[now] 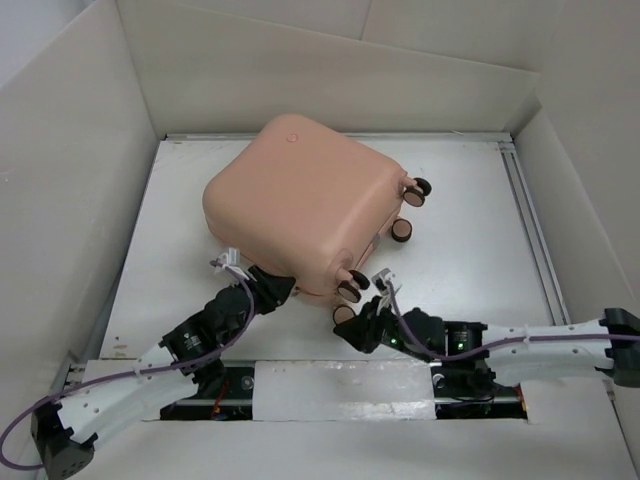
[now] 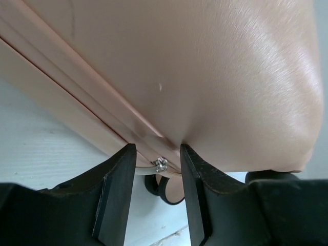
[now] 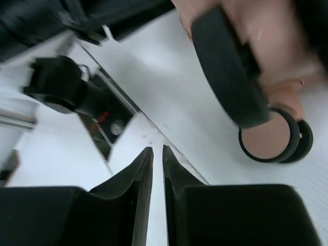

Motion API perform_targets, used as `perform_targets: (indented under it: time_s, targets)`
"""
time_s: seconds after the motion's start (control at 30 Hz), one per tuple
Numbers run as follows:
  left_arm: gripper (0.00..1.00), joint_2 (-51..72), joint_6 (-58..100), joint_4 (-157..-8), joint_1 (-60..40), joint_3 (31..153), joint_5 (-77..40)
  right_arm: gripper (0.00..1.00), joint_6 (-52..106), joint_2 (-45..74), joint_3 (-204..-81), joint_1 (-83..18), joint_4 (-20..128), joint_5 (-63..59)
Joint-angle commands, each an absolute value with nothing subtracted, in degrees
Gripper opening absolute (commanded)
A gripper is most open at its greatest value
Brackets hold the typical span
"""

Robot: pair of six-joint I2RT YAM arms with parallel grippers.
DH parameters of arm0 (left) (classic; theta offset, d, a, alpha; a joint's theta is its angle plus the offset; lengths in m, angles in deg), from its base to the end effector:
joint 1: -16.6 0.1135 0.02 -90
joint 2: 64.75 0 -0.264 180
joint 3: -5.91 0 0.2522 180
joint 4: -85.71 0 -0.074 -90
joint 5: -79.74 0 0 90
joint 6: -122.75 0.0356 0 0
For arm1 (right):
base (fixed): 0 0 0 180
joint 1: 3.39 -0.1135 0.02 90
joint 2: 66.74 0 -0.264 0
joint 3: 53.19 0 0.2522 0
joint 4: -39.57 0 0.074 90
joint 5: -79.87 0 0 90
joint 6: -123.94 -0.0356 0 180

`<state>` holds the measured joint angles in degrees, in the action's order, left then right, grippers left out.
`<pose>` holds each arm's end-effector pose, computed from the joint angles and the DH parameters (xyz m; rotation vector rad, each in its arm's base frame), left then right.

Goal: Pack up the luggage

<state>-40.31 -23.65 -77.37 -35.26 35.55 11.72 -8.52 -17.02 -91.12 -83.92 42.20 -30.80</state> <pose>0.0942 -0.0984 0.2238 -0.3665 1.8421 -1.0124 0.0453 0.1953 0.2367 -0.3764 1.9388 1.1623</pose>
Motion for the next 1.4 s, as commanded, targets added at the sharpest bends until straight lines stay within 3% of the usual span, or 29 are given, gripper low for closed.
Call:
perform_targets:
  time_s: [0.0, 0.03, 0.2, 0.3, 0.5, 0.8, 1.03, 1.37]
  targets:
    - [0.36, -36.6, -22.8, -85.3, -35.7, 34.7, 8.6, 0.19, -9.2, -11.0, -90.2, -86.7, 32.4, -37.4]
    - [0.36, -35.6, -22.2, -86.1, -35.7, 34.7, 8.6, 0.19, -9.2, -9.0, -89.6, -87.3, 30.3, -42.1]
    - [0.36, -32.6, -20.9, -90.4, -35.7, 34.2, 8.6, 0.49, -6.8, -1.0, -89.1, -87.3, 19.5, -54.2]
    - [0.36, -32.1, -20.3, -91.1, -35.7, 34.2, 8.0, 0.54, -6.1, -1.0, -86.7, -87.3, 15.9, -60.1]
    - [0.36, -30.8, -19.7, -92.2, -35.7, 34.8, 5.4, 0.53, -3.4, -3.0, -79.0, -86.6, 4.6, -64.2]
    - [0.35, -33.6, -19.2, -91.6, -35.7, 34.8, 5.4, 0.57, 6.9, -3.5, -74.8, -78.2, -10.2, -47.9]
    - [0.34, -33.1, -19.2, -91.1, -35.7, 34.8, 4.9, 0.51, 8.9, -1.8, -76.0, -73.8, -12.0, -37.7]
    - [0.26, -32.5, -19.2, -92.8, -35.7, 33.7, 3.1, 0.51, 7.1, 8.9, -76.6, -73.8, -20.3, -42.5]
